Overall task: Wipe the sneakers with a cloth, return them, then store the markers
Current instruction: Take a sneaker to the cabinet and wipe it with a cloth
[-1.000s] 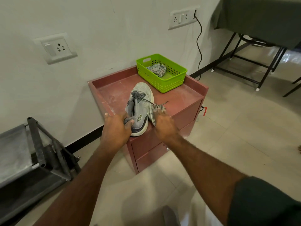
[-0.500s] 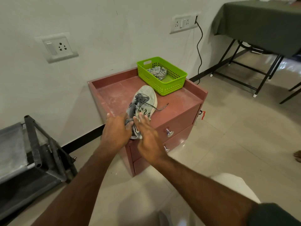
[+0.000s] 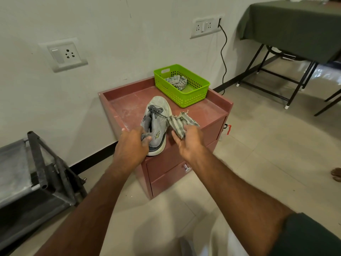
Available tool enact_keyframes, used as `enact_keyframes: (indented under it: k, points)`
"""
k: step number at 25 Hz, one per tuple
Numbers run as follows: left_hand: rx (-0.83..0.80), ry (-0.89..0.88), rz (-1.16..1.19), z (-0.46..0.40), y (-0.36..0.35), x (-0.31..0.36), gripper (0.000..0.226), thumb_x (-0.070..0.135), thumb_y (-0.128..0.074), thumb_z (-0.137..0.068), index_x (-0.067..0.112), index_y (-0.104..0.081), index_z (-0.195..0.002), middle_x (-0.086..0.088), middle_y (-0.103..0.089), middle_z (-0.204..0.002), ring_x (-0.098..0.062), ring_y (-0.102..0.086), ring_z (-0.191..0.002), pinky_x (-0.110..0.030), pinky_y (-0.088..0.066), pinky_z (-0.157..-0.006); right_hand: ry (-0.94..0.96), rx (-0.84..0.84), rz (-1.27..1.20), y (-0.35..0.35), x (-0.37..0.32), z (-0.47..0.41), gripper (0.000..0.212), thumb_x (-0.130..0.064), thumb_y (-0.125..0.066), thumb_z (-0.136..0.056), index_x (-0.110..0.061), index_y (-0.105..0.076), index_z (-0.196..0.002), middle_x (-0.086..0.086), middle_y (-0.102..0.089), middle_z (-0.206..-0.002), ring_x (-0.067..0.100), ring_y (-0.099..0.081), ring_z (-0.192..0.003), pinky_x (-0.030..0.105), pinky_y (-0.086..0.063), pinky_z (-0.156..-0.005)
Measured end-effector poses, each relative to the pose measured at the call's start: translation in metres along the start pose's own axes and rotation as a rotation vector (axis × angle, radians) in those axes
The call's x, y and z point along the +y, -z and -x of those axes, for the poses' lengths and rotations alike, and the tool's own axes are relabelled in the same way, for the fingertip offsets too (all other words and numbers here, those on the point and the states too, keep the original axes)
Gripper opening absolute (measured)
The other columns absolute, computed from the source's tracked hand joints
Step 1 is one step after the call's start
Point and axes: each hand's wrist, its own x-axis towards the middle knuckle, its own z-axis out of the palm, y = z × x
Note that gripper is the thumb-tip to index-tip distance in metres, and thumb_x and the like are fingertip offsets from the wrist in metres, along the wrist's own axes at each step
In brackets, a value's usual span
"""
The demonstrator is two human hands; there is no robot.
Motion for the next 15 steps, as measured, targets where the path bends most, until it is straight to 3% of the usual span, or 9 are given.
enact_keyframes:
  k: [2, 4, 5, 6, 9, 13, 15]
  points:
    - [0.008, -0.005, 0.000, -0.001, 0.000, 0.001, 0.023, 0.033, -0.063, -0.093, 0.023, -0.048, -0.079, -0.011, -0.058, -0.082, -0.029, -0.052, -0.083, -0.037, -0.040, -0.066, 0.320, -0.041, 0.456, -0.007, 0.009, 0.014, 0.042, -0.009, -0.051, -0.092, -0.020, -0.062, -0.131, 0.008, -0.071, -0.112, 0.029, -0.064, -0.104, 0.038, -0.053, -0.085]
    - [0.017, -0.017, -0.002, -0.001, 0.000, 0.001, 0.022, 0.031, -0.063, -0.093, 0.021, -0.050, -0.079, -0.009, -0.057, -0.079, -0.028, -0.050, -0.080, -0.037, -0.039, -0.067, 0.651, -0.257, 0.868, -0.013, 0.024, 0.025, 0.071, 0.004, -0.047, -0.087, -0.019, -0.037, -0.153, 0.009, -0.041, -0.157, 0.025, -0.038, -0.144, 0.042, -0.038, -0.115]
    - [0.025, -0.031, -0.004, 0.000, -0.001, 0.002, 0.020, 0.029, -0.063, -0.092, 0.019, -0.051, -0.079, -0.008, -0.058, -0.078, -0.027, -0.050, -0.079, -0.037, -0.039, -0.067, 0.684, -0.344, 0.921, -0.015, 0.029, 0.033, 0.079, 0.010, -0.044, -0.085, -0.016, -0.027, -0.157, 0.006, -0.024, -0.166, 0.021, -0.021, -0.153, 0.041, -0.026, -0.123]
    - [0.033, -0.050, -0.007, 0.000, -0.001, 0.002, 0.019, 0.027, -0.062, -0.092, 0.017, -0.053, -0.079, -0.008, -0.058, -0.077, -0.026, -0.050, -0.077, -0.037, -0.040, -0.067, 0.694, -0.369, 0.907, -0.015, 0.034, 0.044, 0.081, 0.011, -0.043, -0.084, -0.014, -0.023, -0.159, 0.005, -0.015, -0.168, 0.019, -0.012, -0.155, 0.039, -0.020, -0.125]
    - [0.029, -0.093, 0.003, -0.005, 0.001, -0.001, 0.019, 0.020, -0.060, -0.090, 0.014, -0.054, -0.073, -0.005, -0.056, -0.065, -0.023, -0.050, -0.063, -0.035, -0.041, -0.059, 0.724, -0.394, 0.820, -0.007, 0.050, 0.066, 0.078, -0.004, -0.042, -0.081, -0.010, -0.027, -0.157, 0.006, -0.021, -0.166, 0.019, -0.014, -0.155, 0.036, -0.017, -0.126]
    - [-0.012, -0.126, 0.012, -0.001, 0.004, -0.003, 0.021, 0.020, -0.064, -0.090, 0.014, -0.053, -0.074, -0.007, -0.055, -0.068, -0.024, -0.050, -0.064, -0.031, -0.032, -0.056, 0.814, -0.417, 0.993, -0.011, 0.029, 0.024, 0.078, 0.014, -0.044, -0.081, -0.009, -0.033, -0.155, 0.009, -0.028, -0.164, 0.022, -0.019, -0.154, 0.037, -0.018, -0.126]
    - [-0.014, -0.136, 0.018, 0.002, 0.004, -0.002, 0.024, 0.020, -0.064, -0.090, 0.015, -0.049, -0.073, -0.004, -0.051, -0.065, -0.024, -0.047, -0.065, -0.032, -0.031, -0.059, 0.764, -0.396, 1.048, -0.018, 0.013, -0.002, 0.071, 0.011, -0.047, -0.086, -0.009, -0.036, -0.154, 0.011, -0.031, -0.162, 0.023, -0.027, -0.151, 0.032, -0.023, -0.123]
